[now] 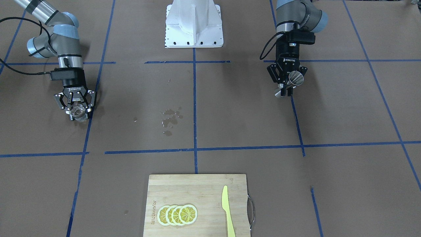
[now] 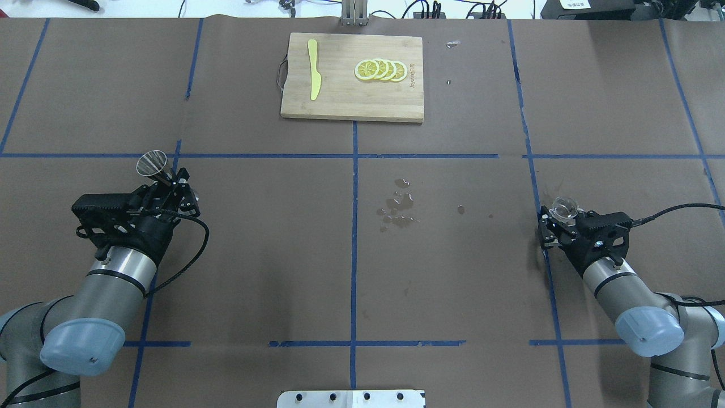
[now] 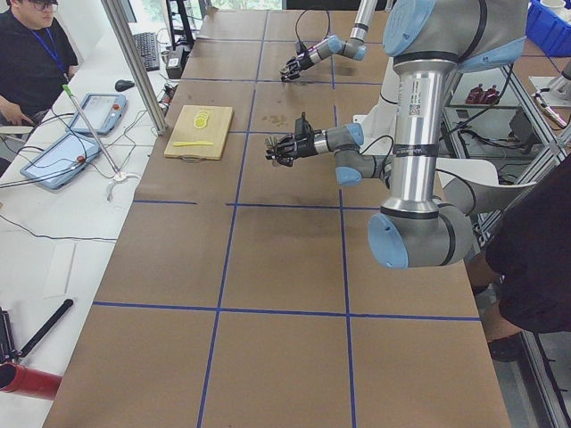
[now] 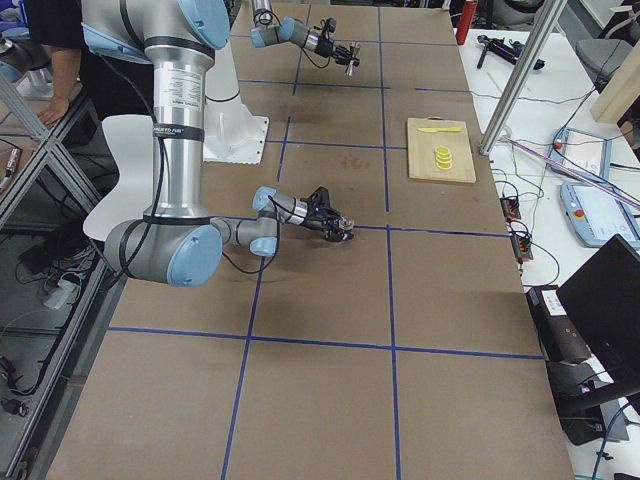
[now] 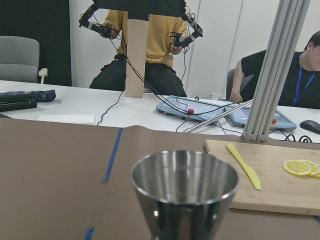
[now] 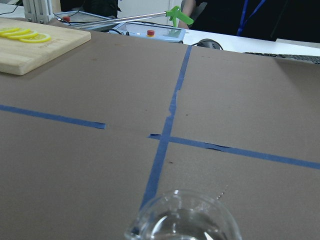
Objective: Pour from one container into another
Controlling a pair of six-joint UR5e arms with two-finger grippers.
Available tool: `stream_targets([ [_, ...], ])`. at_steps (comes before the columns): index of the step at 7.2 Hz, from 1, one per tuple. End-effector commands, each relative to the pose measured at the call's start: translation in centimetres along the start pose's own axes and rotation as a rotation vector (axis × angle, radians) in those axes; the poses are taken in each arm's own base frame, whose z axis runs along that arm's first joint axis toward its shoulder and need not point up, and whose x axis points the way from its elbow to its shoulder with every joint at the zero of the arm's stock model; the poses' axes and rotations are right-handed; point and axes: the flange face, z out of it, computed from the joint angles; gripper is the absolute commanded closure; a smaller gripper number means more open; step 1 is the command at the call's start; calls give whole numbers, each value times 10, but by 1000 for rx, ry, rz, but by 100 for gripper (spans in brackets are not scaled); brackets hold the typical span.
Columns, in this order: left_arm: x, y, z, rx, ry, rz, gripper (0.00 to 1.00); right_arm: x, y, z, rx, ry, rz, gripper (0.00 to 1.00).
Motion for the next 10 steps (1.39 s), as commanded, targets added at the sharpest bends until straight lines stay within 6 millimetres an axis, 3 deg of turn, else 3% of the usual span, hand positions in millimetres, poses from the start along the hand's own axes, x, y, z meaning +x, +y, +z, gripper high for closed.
stream_targets([
  [1,2,0,0,0,2,-2,100,0,-36,-3,-13,-47,54,100],
  [3,7,0,-1,-1,9,-8,100,1,-66,0,2,-63,75,100],
  [4,21,7,3,-7,18,-8,100,2,-89,-4,-19,-92,97,100],
  [5,67,19,14,-5,46,32,100,7,-100,0,-24,-98,51,100],
  [6,127,33,25,-5,78,62,100,4,-118,-3,-1,-117,6,100],
  [7,144,41,16,-20,104,102,100,0,-133,-8,-1,-135,4,100],
  [8,154,37,11,-53,145,195,100,0,-151,-10,-5,-128,-63,100],
  [10,196,13,6,-132,303,215,100,-18,-181,-20,-3,-159,-224,100],
])
